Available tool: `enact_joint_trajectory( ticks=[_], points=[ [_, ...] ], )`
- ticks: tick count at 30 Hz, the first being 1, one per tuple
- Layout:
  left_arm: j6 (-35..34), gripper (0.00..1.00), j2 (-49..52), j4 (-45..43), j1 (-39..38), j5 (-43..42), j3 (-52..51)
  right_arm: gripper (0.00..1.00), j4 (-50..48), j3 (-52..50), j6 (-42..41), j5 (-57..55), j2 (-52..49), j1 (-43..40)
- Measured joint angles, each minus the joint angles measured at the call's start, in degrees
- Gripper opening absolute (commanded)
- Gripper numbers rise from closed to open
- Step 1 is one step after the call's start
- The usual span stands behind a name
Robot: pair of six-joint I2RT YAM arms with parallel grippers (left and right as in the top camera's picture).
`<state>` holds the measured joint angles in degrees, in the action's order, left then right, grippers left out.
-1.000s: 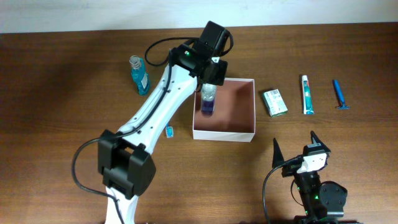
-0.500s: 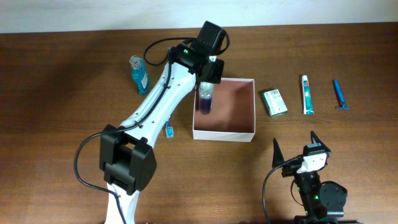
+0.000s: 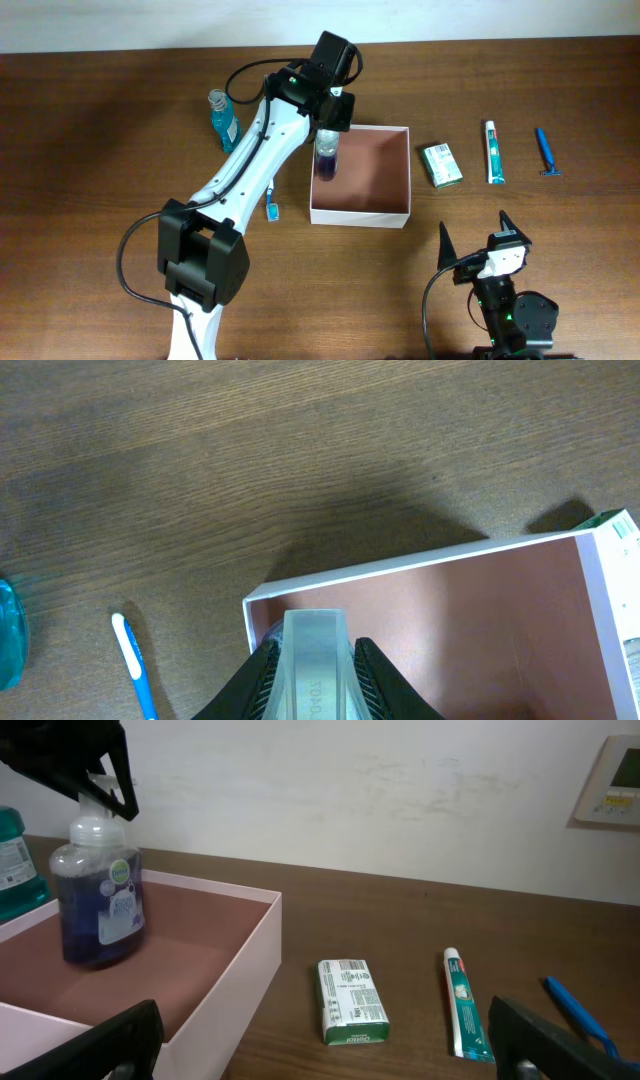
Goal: Pack container
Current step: 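Lower the soap bottle into the box and open the left gripper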
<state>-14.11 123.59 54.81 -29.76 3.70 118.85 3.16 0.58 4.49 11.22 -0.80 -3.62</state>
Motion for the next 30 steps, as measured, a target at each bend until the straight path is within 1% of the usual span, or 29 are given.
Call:
enact_joint_trajectory(
  ticks=[5,6,7,8,25,26,27,28,30],
  points=[
    [0.0,0.26,0.0,-0.68,0.0,0.0,0.0,0.99,0.0,0.0,-0.02,0.0,0.0,0.0],
    [0.0,0.27,0.0,-0.68,0.0,0.0,0.0,0.99,0.0,0.0,-0.02,0.0,0.0,0.0],
    [0.02,0.34,0.0,-0.68,0.0,0.0,0.0,0.99,0.0,0.0,0.0,0.0,0.0,0.0],
    [0.28,0.34,0.0,-0.66,0.0,0.0,0.0,0.99,0.0,0.0,0.0,0.0,0.0,0.0],
    [0.22,0.35,0.0,-0.66,0.0,-0.02,0.0,0.99,0.0,0.0,0.0,0.0,0.0,0.0],
    [0.22,0.42,0.0,-0.66,0.0,-0.02,0.0,0.99,0.0,0.0,0.04,0.0,0.0,0.0],
    [0.55,0.53,0.0,-0.66,0.0,0.02,0.0,0.99,0.0,0.0,0.02,0.0,0.0,0.0],
    [0.7,0.58,0.0,-0.76,0.0,0.0,0.0,0.99,0.0,0.0,0.02,0.0,0.0,0.0],
    [0.61,0.59,0.0,-0.9,0.0,-0.04,0.28,0.99,0.0,0.0,0.02,0.0,0.0,0.0]
  ],
)
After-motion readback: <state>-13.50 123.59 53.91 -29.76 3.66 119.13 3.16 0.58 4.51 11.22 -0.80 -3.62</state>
